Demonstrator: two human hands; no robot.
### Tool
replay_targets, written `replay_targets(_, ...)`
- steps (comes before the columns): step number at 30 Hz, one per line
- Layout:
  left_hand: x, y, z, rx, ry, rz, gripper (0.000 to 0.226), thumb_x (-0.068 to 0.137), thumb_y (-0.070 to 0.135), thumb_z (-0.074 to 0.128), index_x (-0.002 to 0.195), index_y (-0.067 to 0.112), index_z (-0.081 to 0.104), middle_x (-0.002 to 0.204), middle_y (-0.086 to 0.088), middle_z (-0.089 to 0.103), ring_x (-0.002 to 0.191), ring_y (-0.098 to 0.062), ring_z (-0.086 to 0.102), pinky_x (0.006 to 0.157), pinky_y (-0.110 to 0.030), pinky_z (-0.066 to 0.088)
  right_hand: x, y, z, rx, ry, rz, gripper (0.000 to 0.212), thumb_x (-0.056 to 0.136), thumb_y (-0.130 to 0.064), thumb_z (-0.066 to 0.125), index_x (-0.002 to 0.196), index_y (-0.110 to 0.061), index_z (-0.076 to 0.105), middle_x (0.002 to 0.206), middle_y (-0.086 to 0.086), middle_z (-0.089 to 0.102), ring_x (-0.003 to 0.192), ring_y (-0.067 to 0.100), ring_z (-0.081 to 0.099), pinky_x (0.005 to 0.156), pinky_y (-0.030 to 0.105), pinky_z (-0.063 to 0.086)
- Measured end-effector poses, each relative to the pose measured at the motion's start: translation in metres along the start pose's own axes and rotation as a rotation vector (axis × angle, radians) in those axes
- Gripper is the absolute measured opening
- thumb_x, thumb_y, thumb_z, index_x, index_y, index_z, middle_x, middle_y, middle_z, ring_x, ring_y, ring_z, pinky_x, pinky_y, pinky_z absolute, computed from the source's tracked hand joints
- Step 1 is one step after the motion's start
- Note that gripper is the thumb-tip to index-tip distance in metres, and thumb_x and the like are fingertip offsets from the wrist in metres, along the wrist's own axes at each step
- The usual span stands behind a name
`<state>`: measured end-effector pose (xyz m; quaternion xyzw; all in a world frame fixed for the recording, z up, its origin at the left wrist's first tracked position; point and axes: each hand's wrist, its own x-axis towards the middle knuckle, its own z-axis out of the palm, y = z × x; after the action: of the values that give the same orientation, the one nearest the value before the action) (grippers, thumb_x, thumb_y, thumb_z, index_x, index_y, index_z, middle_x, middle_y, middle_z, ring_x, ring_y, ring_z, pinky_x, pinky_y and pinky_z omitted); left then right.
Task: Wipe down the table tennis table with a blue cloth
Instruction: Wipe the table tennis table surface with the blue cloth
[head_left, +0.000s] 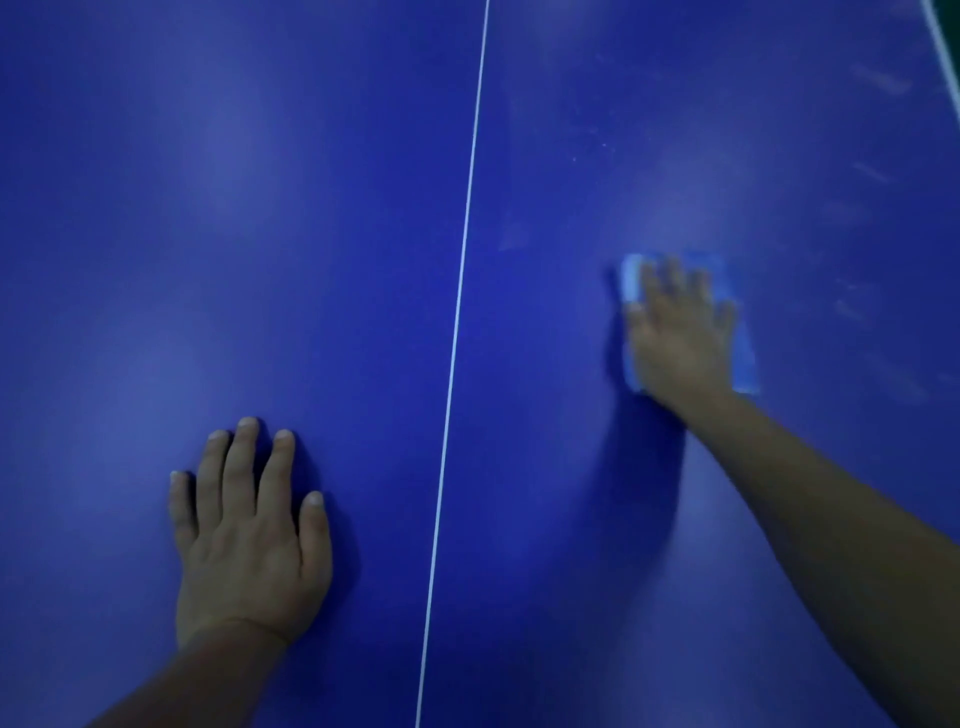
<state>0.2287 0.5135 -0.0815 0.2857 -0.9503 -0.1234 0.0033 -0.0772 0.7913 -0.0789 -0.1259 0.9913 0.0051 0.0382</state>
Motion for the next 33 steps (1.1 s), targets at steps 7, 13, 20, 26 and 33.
replay_targets(7, 0.001, 0.001, 0.000, -0.017, 0.019, 0.004, 0.064, 0.090, 0.040, 0.034, 0.143, 0.006, 0.047, 0.156, -0.015, 0.033, 0.148, -0.033, 0.021, 0.120, -0.053, 0.004, -0.041, -0.095, 0.004, 0.044, 0.030, -0.066, 0.064, 0.097, -0.048, 0.020, 0.156, -0.026, 0.030, 0.165, 0.002, 0.021, 0.152, 0.033, 0.015, 0.117, 0.063, 0.008)
replay_targets(13, 0.002, 0.005, -0.002, -0.001, 0.013, -0.003, 0.066, 0.087, 0.040, 0.035, 0.140, 0.003, 0.052, 0.154, -0.019, 0.038, 0.145, -0.036, 0.026, 0.118, -0.059, 0.012, -0.012, -0.250, 0.010, 0.116, -0.006, -0.476, 0.058, 0.102, -0.049, 0.023, 0.157, -0.033, 0.023, 0.167, -0.005, 0.014, 0.154, 0.029, 0.004, 0.120, 0.059, -0.001)
replay_targets(20, 0.003, 0.004, 0.000, 0.000, 0.016, 0.005, 0.064, 0.089, 0.040, 0.036, 0.141, 0.005, 0.050, 0.155, -0.016, 0.035, 0.147, -0.035, 0.023, 0.120, -0.053, 0.005, 0.119, -0.085, -0.007, 0.119, 0.019, 0.007, 0.056, 0.106, -0.033, 0.029, 0.159, -0.021, 0.018, 0.166, 0.009, 0.013, 0.151, 0.039, 0.012, 0.118, 0.066, 0.009)
replay_targets(26, 0.002, 0.004, -0.001, -0.003, 0.026, 0.015, 0.064, 0.088, 0.039, 0.036, 0.140, 0.004, 0.051, 0.153, -0.018, 0.036, 0.145, -0.036, 0.025, 0.119, -0.054, 0.007, 0.107, -0.071, -0.012, 0.095, 0.033, 0.169, 0.056, 0.105, -0.041, 0.024, 0.159, -0.026, 0.018, 0.167, 0.003, 0.011, 0.153, 0.036, 0.008, 0.117, 0.067, 0.007)
replay_targets(33, 0.002, -0.002, 0.009, 0.021, 0.049, 0.025, 0.066, 0.088, 0.043, 0.036, 0.140, 0.005, 0.050, 0.155, -0.017, 0.032, 0.146, -0.037, 0.023, 0.117, -0.058, 0.010, 0.104, -0.079, -0.006, -0.036, 0.017, -0.266, 0.056, 0.104, -0.047, 0.022, 0.158, -0.032, 0.019, 0.167, -0.004, 0.013, 0.153, 0.029, 0.011, 0.118, 0.061, 0.008)
